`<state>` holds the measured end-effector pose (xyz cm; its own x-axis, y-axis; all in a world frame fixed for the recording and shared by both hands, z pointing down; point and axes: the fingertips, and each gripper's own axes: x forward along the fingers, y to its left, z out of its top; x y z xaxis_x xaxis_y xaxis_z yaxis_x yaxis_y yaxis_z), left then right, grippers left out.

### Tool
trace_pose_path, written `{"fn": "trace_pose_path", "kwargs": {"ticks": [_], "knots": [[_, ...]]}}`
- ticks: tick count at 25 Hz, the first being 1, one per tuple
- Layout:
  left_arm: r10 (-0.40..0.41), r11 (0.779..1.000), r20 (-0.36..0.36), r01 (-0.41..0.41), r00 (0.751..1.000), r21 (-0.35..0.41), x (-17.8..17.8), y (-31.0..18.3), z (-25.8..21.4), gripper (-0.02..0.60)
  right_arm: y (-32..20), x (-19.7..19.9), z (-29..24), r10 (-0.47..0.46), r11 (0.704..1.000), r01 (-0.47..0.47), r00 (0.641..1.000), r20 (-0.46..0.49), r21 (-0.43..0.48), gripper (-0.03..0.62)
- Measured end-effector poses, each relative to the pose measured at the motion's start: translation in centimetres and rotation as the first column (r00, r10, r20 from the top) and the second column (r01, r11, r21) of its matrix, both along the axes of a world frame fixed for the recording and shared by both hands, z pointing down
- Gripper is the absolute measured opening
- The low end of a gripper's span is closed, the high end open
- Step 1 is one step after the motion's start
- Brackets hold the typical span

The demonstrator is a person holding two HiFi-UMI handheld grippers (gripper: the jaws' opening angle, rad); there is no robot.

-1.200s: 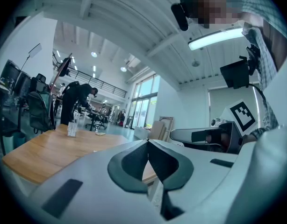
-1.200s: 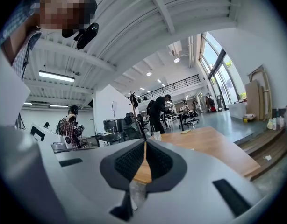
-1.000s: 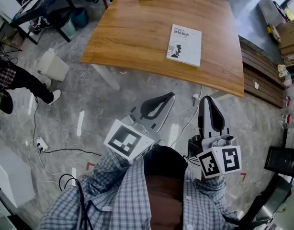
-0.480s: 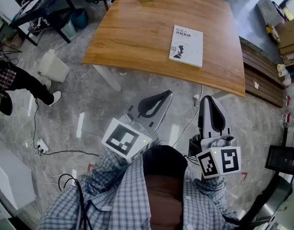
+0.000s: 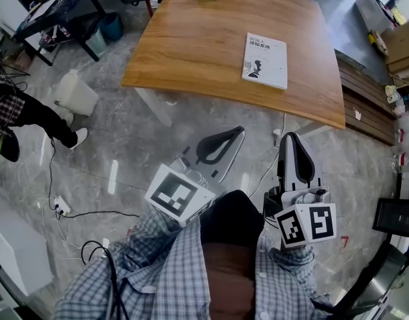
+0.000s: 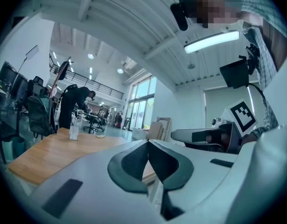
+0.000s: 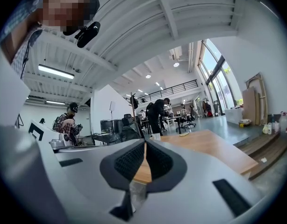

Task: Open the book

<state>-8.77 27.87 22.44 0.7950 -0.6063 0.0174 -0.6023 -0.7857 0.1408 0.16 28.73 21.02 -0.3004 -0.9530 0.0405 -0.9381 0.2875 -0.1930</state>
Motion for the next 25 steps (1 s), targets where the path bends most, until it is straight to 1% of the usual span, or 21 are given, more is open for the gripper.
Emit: {"fn": "trace_pose_path", "kwargs": {"ticks": [7,12,18,25], "knots": [[-0.007,1.000,-0.003,0.007,1.000,-0.003,-1.1,0.8,0.4,0.008,1.1,-0.5,0.2,0.016,1.000,-0.016,1.000,-0.005,0.001,0.026],[-0.008,1.000,-0.009,0.008,1.000,0.004,-1.5,0.5,0.0,0.008,0.8,-0.5,0.0,0.028,1.000,-0.028,1.000,-0.008,0.001,0.026],[-0.032,0.999,-0.007,0.032,0.999,0.003,-1.1,-1.0,0.2,0.008,-1.1,0.1,0.2,0.006,1.000,-0.006,1.000,-0.006,0.000,0.026],[-0.059,0.998,0.014,0.059,0.998,-0.012,-0.2,-3.7,1.2,0.008,-4.3,1.1,1.5,-0.020,1.000,0.020,1.000,0.013,-0.017,0.026]]}}
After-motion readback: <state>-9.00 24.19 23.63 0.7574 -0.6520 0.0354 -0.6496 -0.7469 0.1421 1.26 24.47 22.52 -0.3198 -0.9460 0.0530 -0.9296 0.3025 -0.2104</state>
